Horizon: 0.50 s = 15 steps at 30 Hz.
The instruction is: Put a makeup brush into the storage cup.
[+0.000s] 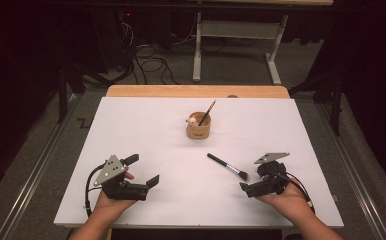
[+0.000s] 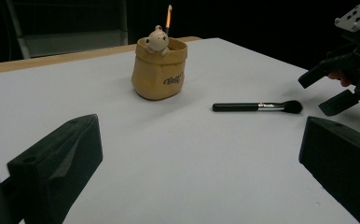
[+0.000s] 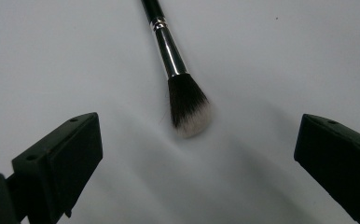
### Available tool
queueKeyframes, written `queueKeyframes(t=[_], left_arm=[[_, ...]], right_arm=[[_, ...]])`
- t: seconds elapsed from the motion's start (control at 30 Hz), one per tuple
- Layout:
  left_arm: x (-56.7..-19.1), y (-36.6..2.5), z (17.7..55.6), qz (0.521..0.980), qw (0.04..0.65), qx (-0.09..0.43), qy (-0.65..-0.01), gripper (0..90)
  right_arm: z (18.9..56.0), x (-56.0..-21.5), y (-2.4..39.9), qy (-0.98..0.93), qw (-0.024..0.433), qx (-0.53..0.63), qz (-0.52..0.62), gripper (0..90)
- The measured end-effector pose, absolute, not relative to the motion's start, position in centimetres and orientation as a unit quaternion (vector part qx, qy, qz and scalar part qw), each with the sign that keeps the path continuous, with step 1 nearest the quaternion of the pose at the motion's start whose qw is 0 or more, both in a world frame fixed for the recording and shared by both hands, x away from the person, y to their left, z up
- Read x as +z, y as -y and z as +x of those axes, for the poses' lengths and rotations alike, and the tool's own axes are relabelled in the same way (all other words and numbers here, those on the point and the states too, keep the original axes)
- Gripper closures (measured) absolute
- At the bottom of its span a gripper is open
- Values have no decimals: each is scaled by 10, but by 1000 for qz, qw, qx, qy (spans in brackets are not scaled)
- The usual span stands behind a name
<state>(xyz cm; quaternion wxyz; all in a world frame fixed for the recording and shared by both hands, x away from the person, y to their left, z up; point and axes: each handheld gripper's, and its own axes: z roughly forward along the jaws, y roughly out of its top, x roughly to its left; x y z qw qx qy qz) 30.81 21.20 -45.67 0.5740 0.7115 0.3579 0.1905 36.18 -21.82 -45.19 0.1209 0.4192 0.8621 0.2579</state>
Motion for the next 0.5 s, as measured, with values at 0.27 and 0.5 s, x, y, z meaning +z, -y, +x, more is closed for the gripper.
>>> queueKeyframes(t=[0.27,0.5], left_arm=[[-457,-211,308,713,573,190,-357,4],[-457,-213,309,711,574,190,-359,4]], right_arm=[[364,-448,222,-867,115,239,421,13],[366,-445,223,-875,107,217,418,12]])
